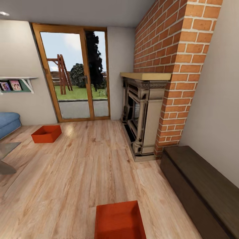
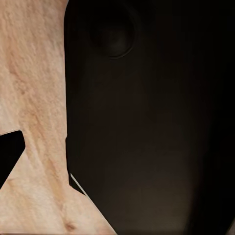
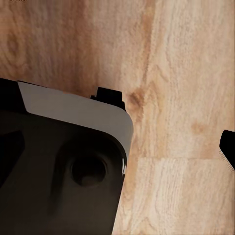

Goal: Move the two storage containers from the living room to the garage. In the garage, place one container on the floor and stack the other container on top of it (either order is fine).

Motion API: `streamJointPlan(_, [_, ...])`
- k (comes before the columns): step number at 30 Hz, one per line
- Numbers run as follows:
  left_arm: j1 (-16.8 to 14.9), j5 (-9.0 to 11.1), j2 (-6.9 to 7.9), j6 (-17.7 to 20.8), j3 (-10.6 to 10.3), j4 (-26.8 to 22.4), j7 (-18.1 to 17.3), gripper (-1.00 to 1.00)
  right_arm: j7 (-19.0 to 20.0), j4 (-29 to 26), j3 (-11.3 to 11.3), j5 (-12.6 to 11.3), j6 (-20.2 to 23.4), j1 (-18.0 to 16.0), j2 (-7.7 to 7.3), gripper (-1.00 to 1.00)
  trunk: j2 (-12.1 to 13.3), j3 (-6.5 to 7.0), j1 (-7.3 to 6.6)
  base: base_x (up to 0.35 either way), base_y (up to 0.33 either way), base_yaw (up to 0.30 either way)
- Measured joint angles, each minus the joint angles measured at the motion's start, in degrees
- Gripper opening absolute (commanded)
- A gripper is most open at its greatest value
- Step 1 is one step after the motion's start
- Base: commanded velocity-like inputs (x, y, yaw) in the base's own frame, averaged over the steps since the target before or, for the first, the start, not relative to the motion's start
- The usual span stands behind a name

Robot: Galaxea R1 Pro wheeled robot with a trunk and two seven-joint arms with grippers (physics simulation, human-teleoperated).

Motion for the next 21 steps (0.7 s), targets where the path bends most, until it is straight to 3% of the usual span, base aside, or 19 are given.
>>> streamJointPlan(10, [0.0,0.0,0.0,0.0,-0.04,0.0,0.0,1.0,0.01,0.0,0.0,-0.02,0.04,0.0,0.0,1.0,0.0,0.0,0.0,0.0,0.0,0.248])
streamJointPlan(21, [0.0,0.0,0.0,0.0,-0.02,0.0,0.0,1.0,0.03,-0.01,0.0,0.0,0.09,0.01,0.0,1.0,0.0,0.0,0.0,0.0,0.0,0.016])
